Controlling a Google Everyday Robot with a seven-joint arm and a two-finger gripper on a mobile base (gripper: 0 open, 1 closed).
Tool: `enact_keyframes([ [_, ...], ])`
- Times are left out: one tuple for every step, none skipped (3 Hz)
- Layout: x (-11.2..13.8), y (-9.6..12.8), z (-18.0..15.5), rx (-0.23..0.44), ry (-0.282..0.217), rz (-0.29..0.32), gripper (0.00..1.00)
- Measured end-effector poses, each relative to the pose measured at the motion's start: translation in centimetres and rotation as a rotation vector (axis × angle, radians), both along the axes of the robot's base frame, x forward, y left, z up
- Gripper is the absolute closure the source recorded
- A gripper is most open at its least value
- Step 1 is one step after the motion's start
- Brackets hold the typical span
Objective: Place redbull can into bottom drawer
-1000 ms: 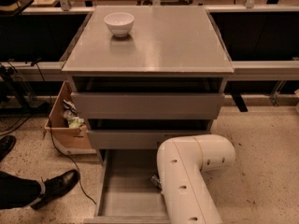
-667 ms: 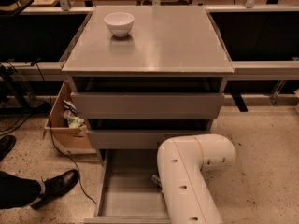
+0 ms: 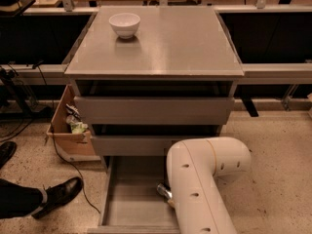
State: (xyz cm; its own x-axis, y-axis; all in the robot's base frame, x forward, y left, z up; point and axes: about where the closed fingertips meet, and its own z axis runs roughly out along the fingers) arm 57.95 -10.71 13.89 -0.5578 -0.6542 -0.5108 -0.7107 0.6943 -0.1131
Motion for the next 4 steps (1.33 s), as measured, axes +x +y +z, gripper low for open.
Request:
enact_keyframes([
  [-0.9,0.1,1.9,0.014,0.004,0.006,0.15],
  [-2.3,0.1,4.6,0.025,-0.007,0.020,0.00],
  [-3.9,-0.3,7.7,0.024,-0.036,0.041,0.00],
  [-5.6,-0.9,10.4,0.019,-0.064,0.056,0.00],
])
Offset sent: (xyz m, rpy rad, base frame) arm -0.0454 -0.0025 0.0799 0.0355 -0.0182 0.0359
